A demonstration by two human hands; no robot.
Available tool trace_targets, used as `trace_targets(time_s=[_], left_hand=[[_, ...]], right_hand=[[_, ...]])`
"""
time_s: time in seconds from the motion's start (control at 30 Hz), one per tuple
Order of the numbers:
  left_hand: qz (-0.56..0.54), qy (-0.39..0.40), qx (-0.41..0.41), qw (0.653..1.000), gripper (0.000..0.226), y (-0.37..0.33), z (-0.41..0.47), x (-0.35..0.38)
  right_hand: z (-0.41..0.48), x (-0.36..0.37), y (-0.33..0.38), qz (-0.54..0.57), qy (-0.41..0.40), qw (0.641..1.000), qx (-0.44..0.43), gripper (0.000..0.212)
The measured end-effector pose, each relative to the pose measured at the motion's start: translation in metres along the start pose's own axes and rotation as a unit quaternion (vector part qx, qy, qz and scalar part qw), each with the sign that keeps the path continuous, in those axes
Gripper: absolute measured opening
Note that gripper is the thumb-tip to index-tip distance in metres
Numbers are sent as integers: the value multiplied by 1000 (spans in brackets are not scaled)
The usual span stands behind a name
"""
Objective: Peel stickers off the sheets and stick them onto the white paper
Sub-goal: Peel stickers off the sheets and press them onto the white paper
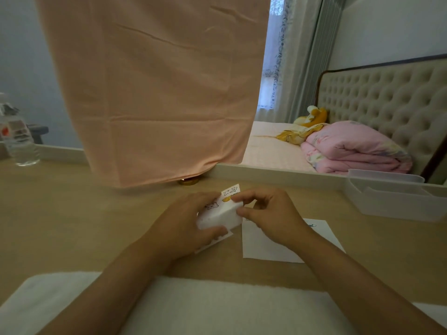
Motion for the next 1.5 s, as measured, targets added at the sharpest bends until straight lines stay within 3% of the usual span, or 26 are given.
trace_targets(time_s=[0.17,0.27,0.33,0.47,0.53,0.67,0.73,0.8,0.9,1.0,1.07,1.13,1.23,1.33,1.4,1.5], left_hand=[[16,-70,39,997,23,-7,1,-5],[42,-109,84,990,13,-6,3,-6],[61,-126,107,984,19,-5,4,-6],[-9,-50,87,995,65,-9,0,-8],[-30,-47,74,996,65,-10,1,-11],[52,-51,109,991,56,-22,9,-17],[61,-46,83,994,52,-24,13,-15],[46,-42,32,998,42,-25,14,-15],[-132,-49,-117,983,12,-24,14,-17],[-305,-91,-261,911,8,-24,10,-13],[-361,-95,-301,878,7,-25,8,-9],[-380,-89,-312,866,9,-25,7,-6],[-356,-96,-294,882,21,-26,4,-4],[-301,-109,-189,928,54,-20,3,-2],[-264,-103,-134,950,55,-16,3,0],[-240,-125,-112,956,46,-13,2,4]], right_hand=[[-2,-1,9,1,13,1000,2,30],[-5,0,14,53,10,997,48,17],[-6,2,15,67,-4,996,66,15],[-4,-1,19,82,5,994,74,20],[-3,-5,22,55,43,996,58,24],[-1,-3,26,10,133,991,7,40],[0,-3,28,-4,133,991,7,44],[1,-5,29,-65,72,995,-25,47],[2,-7,31,-111,-73,989,-65,59],[2,-4,32,-11,-110,991,75,61],[-2,2,28,21,-56,986,154,63],[-5,6,22,35,-33,983,179,61],[-4,5,20,44,-45,986,152,56],[-3,0,20,56,-54,990,115,44],[-3,-3,20,63,-63,992,94,32],[-2,-7,18,69,-92,991,69,20]])
Point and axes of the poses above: each hand's wrist, its own z-axis towards the middle knuckle, its own x-axis out of the palm, y = z × x, the point moved 2 cm from there along z, towards the middle knuckle, and after that the axes turned 10 degrees about -y, right-handed, at the moved point
